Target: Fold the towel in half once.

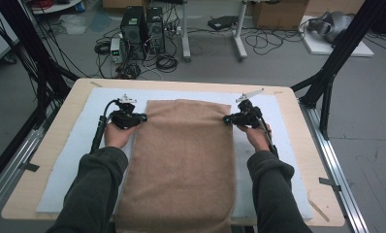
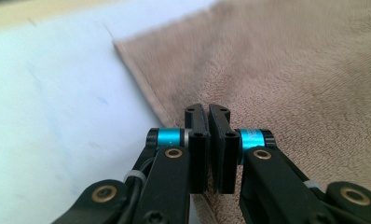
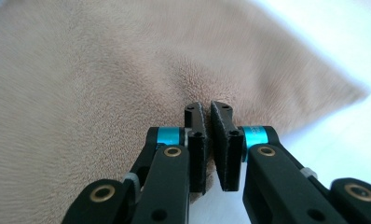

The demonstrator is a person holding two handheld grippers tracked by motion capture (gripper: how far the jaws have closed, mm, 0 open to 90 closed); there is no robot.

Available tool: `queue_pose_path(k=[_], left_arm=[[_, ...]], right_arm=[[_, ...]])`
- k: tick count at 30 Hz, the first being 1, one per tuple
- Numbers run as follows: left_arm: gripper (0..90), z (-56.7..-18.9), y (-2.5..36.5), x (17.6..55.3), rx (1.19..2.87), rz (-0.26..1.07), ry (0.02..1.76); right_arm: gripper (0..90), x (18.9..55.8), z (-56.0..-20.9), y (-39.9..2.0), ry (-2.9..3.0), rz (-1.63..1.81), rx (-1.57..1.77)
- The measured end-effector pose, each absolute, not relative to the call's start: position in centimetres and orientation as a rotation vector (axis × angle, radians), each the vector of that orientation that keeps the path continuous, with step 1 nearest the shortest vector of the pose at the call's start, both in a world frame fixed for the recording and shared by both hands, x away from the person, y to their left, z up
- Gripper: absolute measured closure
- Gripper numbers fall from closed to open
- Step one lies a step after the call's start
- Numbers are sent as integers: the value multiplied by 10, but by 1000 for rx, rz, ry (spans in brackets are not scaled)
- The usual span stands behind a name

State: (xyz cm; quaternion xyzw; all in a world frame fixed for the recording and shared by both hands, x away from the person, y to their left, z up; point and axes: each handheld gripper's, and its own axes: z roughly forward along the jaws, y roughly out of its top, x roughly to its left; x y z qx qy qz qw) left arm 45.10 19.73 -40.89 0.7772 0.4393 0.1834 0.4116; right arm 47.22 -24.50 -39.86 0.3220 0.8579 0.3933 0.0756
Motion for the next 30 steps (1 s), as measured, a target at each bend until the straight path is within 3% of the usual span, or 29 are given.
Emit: queue_pose_path(k=[7,12,17,30], left_arm=[[862,-347,215,450,1808,532,1017],[862,-342,219,429,1860,519,957],[862,-362,224,389,1951,510,904],[856,-424,238,272,1963,408,838]], right_arm=[[852,477,-338,-244,2490,1241,881],[849,464,-321,-246,2513,1288,835],[846,436,-331,-245,2583,1329,795],[847,333,-386,-233,2752,1280,640]])
